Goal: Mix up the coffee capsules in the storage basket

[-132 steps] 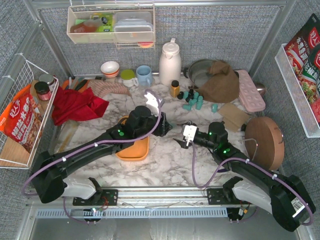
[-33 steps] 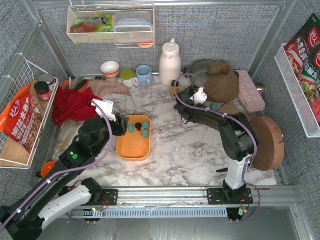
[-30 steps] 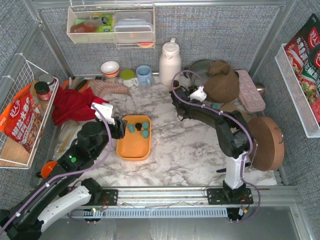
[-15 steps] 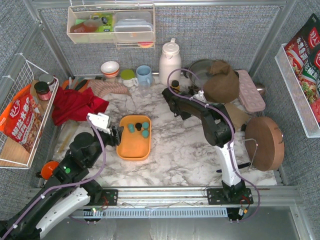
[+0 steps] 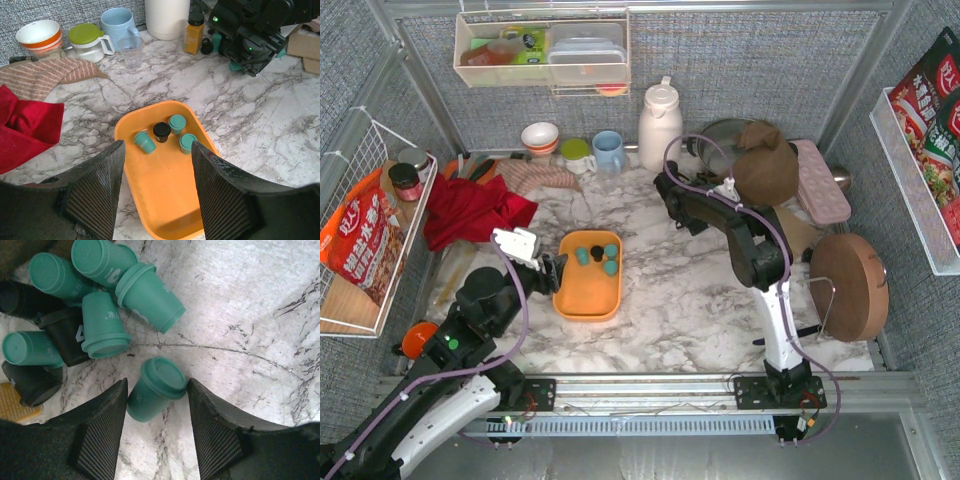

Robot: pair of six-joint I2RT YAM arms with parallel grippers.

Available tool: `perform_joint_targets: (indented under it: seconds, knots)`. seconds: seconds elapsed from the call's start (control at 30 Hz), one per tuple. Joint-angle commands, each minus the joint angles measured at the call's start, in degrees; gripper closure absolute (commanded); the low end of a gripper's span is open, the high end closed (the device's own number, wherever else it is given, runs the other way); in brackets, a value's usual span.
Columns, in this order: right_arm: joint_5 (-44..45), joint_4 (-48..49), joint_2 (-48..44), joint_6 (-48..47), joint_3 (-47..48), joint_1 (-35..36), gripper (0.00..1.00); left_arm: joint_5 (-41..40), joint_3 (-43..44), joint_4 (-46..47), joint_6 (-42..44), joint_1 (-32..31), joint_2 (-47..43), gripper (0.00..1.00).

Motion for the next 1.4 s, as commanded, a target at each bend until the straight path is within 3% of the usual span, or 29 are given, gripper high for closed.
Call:
perform_joint_targets:
  seconds: [0.0,0.43,0.57,0.73,0.97,1.13,1.37]
  knots:
    - [-3.44,1.68,-1.58,-10.26,-1.73,-0.06,0.45,-0.64,-0.19,1.35,0.48,0.05,-0.04,0.36]
    - [-14.7,15.85,-7.8,-49.55,-11.25,-1.94,0.45,-1.9,-0.39,1.31,0.49,0.14,0.14,0.35]
    - [-17.68,16.45,-7.63,-51.79,-11.45,-2.88,0.45,-2.24,-0.25,1.26,0.34,0.09,0.37,0.35]
    - [-20.83,17.61,-6.7,-51.59,-11.97,-4.21,0.61,-3.08,-0.38,1.08,0.06,0.14,0.17,0.35]
    - [-21.11,17.38,-6.98,-50.86,-12.45,-4.6,0.64,-3.32,-0.58,1.23,0.23,0.17,0.32,0.35]
    - [-22.31,19.18,-8.82,-54.47,-14.68,-4.6,0.86,-3.24,-0.33,1.36,-0.18,0.21,0.84,0.35]
    - [-27.65,29.64,-17.45,-66.64,-23.69,-4.6,0.95,-3.63,0.6,1.44,-1.37,0.2,1.35,0.35]
